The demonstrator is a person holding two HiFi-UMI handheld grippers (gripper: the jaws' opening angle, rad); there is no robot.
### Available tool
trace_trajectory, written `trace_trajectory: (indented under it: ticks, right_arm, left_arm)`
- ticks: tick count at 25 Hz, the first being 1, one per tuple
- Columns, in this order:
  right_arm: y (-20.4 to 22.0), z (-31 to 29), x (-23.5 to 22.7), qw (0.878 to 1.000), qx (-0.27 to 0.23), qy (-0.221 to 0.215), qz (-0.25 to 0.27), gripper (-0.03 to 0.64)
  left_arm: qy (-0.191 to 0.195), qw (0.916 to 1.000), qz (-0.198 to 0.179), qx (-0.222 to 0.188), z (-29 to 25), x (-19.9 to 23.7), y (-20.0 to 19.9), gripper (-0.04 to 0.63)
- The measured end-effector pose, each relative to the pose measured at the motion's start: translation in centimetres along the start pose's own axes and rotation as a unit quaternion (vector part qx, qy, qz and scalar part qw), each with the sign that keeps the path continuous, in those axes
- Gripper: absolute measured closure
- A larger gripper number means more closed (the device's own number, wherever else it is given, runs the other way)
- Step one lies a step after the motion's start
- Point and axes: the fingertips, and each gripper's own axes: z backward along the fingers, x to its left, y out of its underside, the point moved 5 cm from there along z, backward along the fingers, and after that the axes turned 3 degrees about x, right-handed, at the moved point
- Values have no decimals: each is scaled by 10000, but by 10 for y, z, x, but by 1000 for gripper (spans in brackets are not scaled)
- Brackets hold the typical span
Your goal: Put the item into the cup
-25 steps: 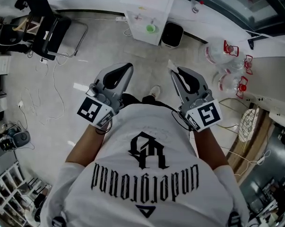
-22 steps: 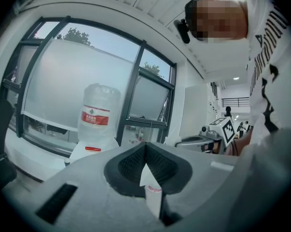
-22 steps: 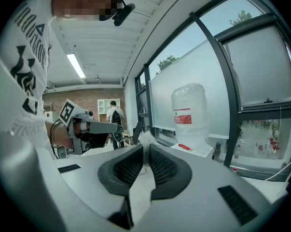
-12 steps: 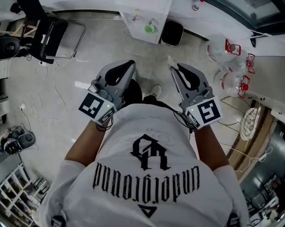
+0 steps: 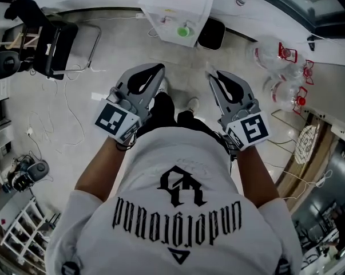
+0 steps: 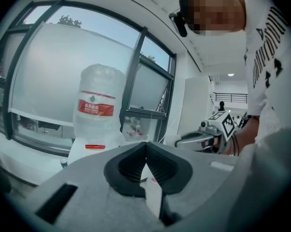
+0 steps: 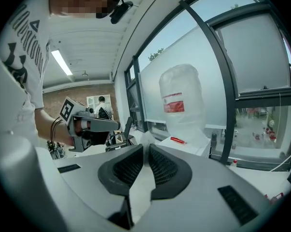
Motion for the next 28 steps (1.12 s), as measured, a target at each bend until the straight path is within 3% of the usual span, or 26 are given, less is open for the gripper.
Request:
trace_trajectory:
  ticks: [10,16,28]
  right_arm:
    - [12,-52,-16,9997,253,54,7,571]
    - [44,-82,-35,9977,584,133,-331,571]
    - [98,-135,-60,9944,947,298,-375,571]
  left_arm:
    - [232,9992,-2,322,-28,45,29,580]
    - [398,9978,80,527,-50,66,55,580]
    - [353,9956,101,866,-88,110,106,580]
